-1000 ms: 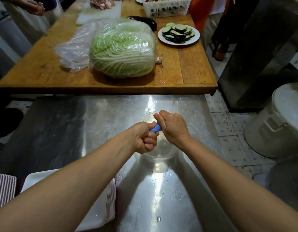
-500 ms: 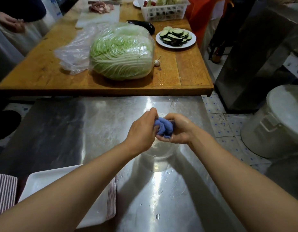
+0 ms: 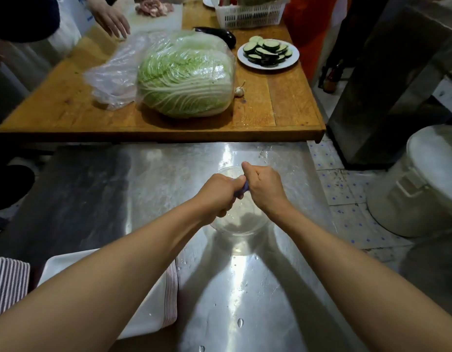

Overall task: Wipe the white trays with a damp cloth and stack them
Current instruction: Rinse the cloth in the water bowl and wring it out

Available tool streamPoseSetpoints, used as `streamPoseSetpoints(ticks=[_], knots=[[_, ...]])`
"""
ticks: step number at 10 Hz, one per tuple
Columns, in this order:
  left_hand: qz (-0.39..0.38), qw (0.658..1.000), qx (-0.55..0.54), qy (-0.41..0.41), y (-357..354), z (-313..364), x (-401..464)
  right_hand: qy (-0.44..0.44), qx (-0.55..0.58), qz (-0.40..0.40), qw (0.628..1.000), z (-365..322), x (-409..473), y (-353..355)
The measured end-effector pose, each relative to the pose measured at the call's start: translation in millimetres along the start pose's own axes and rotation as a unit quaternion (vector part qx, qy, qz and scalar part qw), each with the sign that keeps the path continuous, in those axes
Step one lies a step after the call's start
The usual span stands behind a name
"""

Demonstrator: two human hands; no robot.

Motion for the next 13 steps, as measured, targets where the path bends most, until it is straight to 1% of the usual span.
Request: streamPoseSetpoints(ticks=[1, 2, 3, 4, 5, 6, 8, 9, 10, 11, 12, 13], knots=[[-0.047, 0.980, -0.154, 0.116, -11.4, -18.2, -5.5, 0.040, -0.007, 0.020, 0.999, -5.2, -0.7, -3.8], [-0.066, 0.947, -0.251, 0.187, -20.5, -24.3, -9.9, 0.056, -0.023, 0.033, 0.998, -3.7, 1.7, -7.0], [-0.070, 0.926, -0.287, 0.233, -25.5, -31.7, -9.8, 0.118, -0.060, 0.055, 0.990, -12.1, 0.2, -5.6], [-0.073, 0.912, -0.312, 0.255, -29.9, -36.1, -9.0, 0.173, -0.102, 0.058, 0.978, -23.3, -2.9, -6.9], [-0.065, 0.908, -0.311, 0.272, -30.3, -38.6, -11.5, 0.206, -0.115, 0.070, 0.969, -27.2, -4.8, -8.3], [-0.057, 0.906, -0.316, 0.277, -30.1, -40.6, -11.3, 0.204, -0.113, 0.090, 0.968, -22.1, -1.4, -7.7], [-0.049, 0.906, -0.323, 0.269, -29.0, -38.0, -8.7, 0.203, -0.112, 0.087, 0.969, -22.2, 1.1, -9.9], [-0.050, 0.904, -0.325, 0.273, -28.5, -37.8, -10.8, 0.148, -0.106, 0.057, 0.982, -10.4, 5.8, -14.9], [-0.050, 0.920, -0.286, 0.265, -24.2, -35.3, -12.4, 0.115, -0.112, 0.020, 0.987, -4.1, 8.1, -19.7], [-0.041, 0.955, -0.188, 0.226, -13.6, -29.2, -9.8, 0.031, -0.062, -0.024, 0.997, 9.1, 13.7, -20.2], [-0.038, 0.966, -0.142, 0.212, -10.2, -24.2, -13.3, -0.068, 0.013, -0.060, 0.996, 23.1, 13.4, -20.0], [-0.013, 0.978, -0.082, 0.189, -3.4, -21.5, -16.7, -0.144, 0.080, -0.126, 0.978, 29.8, 7.5, -26.3]])
Point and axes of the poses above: each hand's wrist, its own x-axis towards the middle knuckle, its own y-axis out of the back of the hand, z = x × y, the point moved 9 cm from there along x, towards the middle knuckle, and after that the axes turned 5 degrees about -y, right-handed, at the moved point
